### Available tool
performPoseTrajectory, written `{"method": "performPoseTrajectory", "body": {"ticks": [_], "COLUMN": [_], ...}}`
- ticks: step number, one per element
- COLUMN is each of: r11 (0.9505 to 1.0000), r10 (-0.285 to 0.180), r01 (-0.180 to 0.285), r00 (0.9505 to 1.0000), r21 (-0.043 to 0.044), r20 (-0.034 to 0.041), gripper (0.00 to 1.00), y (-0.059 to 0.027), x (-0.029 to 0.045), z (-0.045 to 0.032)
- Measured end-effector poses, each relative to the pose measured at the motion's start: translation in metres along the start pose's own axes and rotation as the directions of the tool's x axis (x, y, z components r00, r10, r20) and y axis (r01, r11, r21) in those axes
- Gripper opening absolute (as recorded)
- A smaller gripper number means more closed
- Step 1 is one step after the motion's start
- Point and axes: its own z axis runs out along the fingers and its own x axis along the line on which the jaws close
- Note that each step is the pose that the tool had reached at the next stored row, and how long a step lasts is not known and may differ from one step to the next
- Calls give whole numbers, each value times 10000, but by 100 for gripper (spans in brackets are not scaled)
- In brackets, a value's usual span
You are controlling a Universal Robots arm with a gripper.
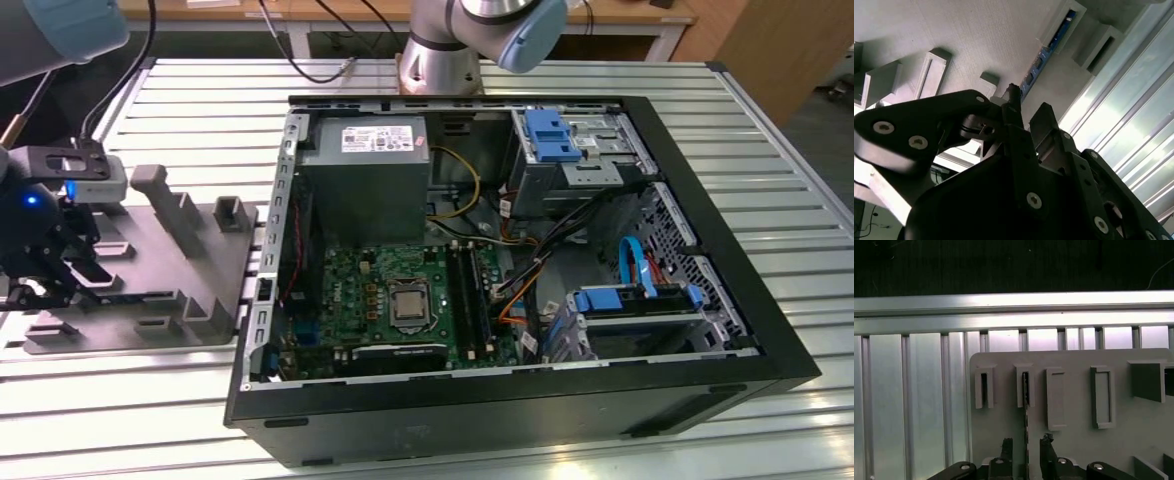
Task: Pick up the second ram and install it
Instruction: 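Pick up the second ram and move it above second insertion slot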
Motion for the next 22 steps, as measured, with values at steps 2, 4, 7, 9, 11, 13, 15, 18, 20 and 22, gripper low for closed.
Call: {"method": "performPoseTrajectory", "body": {"ticks": [2, 4, 7, 9, 11, 13, 15, 18, 20, 22], "r11": [10000, 10000, 9999, 9998, 9998, 9998, 9998, 9998, 9998, 9998], "r10": [-1, -45, -132, -158, -160, -162, -163, -162, -162, -162], "r01": [1, 45, 132, 158, 160, 162, 163, 162, 162, 162], "r00": [10000, 10000, 9999, 9999, 9999, 9999, 9999, 9999, 9999, 9999], "r21": [4, 34, 79, 87, 87, 90, 88, 86, 86, 87], "r20": [1, 2, 6, 6, 4, 7, 5, 4, 4, 5], "gripper": [36, 36, 36, 36, 36, 36, 36, 36, 36, 36], "y": [0, 5, 11, 17, 28, 37, 39, 40, 40, 40], "x": [0, 0, 1, 3, 3, 3, 4, 4, 4, 4], "z": [5, 24, 66, 91, 102, 120, 129, 169, 169, 171]}}
